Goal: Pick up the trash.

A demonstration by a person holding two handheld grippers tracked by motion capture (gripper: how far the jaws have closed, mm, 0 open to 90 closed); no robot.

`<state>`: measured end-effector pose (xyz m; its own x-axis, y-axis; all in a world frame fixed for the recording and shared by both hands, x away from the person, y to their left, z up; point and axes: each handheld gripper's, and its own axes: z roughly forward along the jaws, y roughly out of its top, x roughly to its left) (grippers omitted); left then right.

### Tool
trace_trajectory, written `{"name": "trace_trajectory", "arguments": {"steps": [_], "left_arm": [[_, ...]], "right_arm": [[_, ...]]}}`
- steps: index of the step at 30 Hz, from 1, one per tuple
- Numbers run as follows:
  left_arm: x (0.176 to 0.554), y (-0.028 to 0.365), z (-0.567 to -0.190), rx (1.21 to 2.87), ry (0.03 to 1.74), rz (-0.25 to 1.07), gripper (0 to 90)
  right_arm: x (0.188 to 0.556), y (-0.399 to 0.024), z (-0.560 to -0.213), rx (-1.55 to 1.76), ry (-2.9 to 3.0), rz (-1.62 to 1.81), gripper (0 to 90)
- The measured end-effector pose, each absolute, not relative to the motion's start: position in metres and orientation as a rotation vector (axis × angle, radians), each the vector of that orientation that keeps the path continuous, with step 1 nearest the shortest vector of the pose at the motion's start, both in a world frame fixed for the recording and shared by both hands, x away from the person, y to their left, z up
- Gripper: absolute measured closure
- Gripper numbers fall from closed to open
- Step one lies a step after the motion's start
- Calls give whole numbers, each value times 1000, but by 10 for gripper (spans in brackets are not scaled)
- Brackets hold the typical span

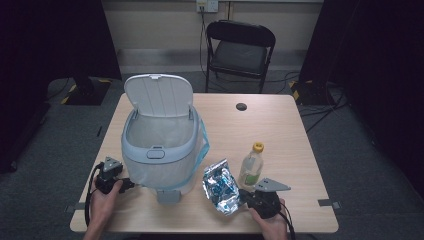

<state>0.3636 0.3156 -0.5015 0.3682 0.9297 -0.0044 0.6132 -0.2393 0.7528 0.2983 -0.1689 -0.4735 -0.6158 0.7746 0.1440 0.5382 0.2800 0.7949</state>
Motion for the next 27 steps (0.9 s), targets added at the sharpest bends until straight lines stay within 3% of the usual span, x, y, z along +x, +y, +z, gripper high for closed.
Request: {"name": "trace_trajectory", "arguments": {"steps": [27], "left_arm": [[364, 316, -502, 1956, 1332, 599, 259]], "right_arm": [[286, -203, -435, 1138, 2172, 1437, 900]]}}
